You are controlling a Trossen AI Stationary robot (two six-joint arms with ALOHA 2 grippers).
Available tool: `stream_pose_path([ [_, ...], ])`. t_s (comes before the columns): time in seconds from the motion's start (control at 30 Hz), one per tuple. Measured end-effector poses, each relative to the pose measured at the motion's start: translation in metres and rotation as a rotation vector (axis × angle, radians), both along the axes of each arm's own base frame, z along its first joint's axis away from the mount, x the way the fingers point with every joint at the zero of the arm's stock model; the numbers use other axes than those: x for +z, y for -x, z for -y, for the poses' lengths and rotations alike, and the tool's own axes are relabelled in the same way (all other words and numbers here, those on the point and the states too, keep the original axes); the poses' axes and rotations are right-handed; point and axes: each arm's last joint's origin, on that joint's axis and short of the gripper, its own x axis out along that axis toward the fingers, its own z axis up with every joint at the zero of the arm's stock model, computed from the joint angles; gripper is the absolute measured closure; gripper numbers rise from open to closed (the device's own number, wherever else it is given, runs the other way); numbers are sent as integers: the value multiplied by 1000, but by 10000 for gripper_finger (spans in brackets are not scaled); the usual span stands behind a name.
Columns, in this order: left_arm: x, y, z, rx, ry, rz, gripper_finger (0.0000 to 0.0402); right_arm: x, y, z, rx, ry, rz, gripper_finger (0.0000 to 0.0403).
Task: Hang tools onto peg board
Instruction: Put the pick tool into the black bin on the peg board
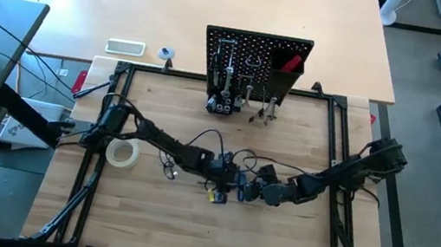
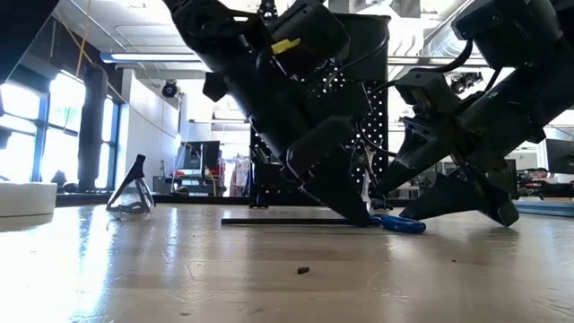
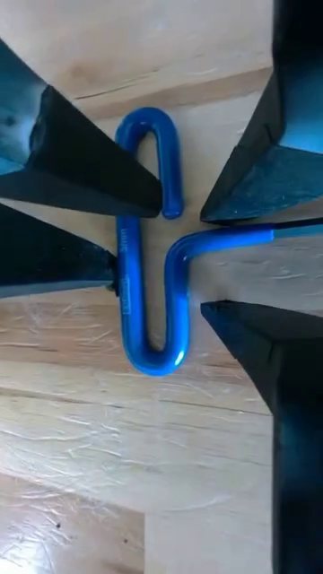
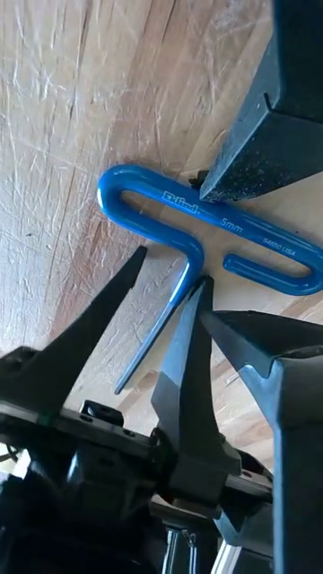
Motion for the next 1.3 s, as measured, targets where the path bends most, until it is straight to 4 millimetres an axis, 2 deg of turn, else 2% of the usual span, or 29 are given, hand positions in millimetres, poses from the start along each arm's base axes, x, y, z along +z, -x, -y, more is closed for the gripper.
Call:
stream_pose_path([
  [0.1,-4,-1,-1,1,-2,-6,276,0,0,0,-1,3,0,201],
  [0.23,-13,-2,-3,-34,-15,-21,375,0,0,0,-4,0,0,201],
  [0.27,-14,-2,-2,-40,-19,-21,386,0,0,0,-3,0,-1,201],
  [0.43,-12,-2,-2,-49,-37,-12,396,-1,3,-4,-8,0,-4,201],
  [0.73,13,0,-4,-73,-86,33,399,-1,7,-12,-17,-29,-1,201],
  [1.0,18,-1,-3,-75,-88,58,399,0,3,-10,-7,-44,-12,201],
  [1.3,15,11,-14,-121,-34,-104,390,0,3,-10,-4,-39,-30,201],
])
